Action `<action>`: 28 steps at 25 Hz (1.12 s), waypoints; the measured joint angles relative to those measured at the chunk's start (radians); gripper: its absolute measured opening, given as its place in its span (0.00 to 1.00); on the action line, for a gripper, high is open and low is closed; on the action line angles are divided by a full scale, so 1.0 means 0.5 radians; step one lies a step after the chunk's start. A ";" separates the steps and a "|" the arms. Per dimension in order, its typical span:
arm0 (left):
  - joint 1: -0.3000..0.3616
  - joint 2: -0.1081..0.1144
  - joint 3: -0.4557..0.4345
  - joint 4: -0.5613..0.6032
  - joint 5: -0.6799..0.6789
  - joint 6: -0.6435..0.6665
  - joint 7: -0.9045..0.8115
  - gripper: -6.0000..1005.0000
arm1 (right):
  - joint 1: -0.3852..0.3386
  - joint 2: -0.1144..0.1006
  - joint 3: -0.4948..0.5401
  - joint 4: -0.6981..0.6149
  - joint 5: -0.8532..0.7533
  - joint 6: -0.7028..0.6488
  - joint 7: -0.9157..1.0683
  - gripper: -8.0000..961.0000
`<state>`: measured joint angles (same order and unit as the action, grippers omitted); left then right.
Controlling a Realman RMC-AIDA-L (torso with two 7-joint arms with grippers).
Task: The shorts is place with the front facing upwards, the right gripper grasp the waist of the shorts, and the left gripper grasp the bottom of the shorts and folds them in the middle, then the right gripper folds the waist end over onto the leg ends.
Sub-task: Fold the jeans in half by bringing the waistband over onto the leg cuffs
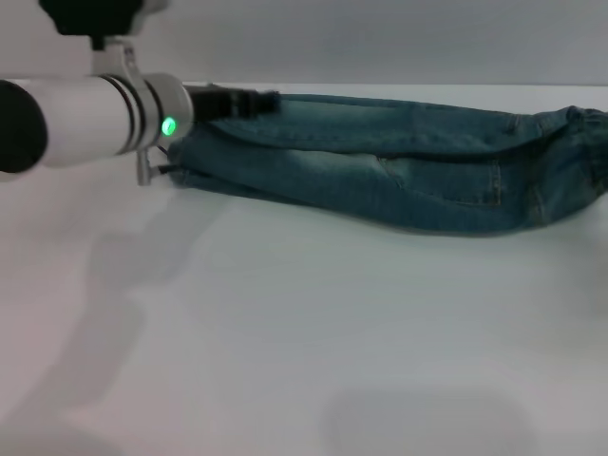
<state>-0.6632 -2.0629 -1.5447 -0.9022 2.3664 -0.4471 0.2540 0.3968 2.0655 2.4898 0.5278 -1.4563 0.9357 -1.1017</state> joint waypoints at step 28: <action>-0.208 -0.018 0.509 0.191 -0.764 -0.016 0.460 0.85 | -0.029 0.023 -0.041 0.047 0.006 0.425 0.121 0.01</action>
<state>-0.7673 -2.0718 -1.2901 -0.8069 1.9843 -0.4552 0.4839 0.3824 2.0770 2.4694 0.5515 -1.4535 1.1481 -1.0410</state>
